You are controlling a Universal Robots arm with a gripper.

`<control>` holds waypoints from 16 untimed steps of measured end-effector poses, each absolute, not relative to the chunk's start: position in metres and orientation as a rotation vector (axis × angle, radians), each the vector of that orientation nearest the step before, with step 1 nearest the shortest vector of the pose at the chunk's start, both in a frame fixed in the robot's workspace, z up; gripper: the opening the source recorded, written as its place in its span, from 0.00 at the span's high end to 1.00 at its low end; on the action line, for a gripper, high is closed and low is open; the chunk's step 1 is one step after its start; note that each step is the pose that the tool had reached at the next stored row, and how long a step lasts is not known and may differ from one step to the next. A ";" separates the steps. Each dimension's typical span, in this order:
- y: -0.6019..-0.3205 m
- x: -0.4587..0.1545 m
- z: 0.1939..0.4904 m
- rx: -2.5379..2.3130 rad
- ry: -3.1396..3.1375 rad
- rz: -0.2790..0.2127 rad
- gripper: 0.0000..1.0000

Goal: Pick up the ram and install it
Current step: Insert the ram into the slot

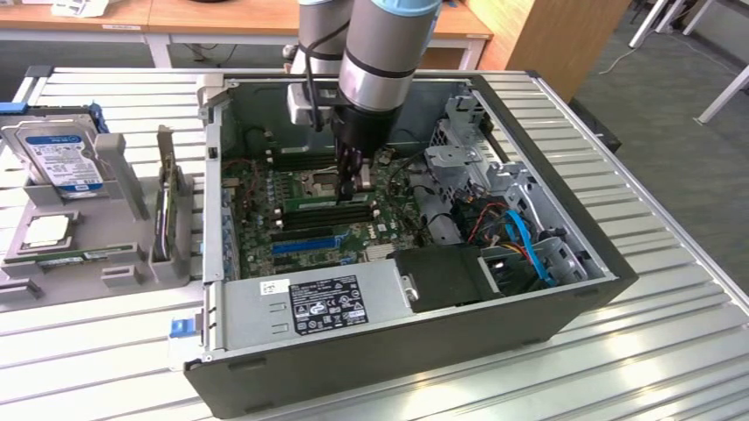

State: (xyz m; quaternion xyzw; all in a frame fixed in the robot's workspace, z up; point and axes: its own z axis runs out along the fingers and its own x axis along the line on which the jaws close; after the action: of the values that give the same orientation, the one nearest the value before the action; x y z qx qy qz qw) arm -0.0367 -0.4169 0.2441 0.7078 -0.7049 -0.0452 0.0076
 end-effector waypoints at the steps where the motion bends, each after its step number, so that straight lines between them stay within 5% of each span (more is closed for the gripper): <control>1: -0.417 -0.037 0.244 2.213 -2.204 -0.142 0.89; 16: -0.417 -0.037 0.238 2.209 -2.208 -0.142 0.89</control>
State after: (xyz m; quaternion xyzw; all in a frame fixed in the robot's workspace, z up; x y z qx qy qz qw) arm -0.0367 -0.4169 0.2380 0.7065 -0.7062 -0.0453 0.0074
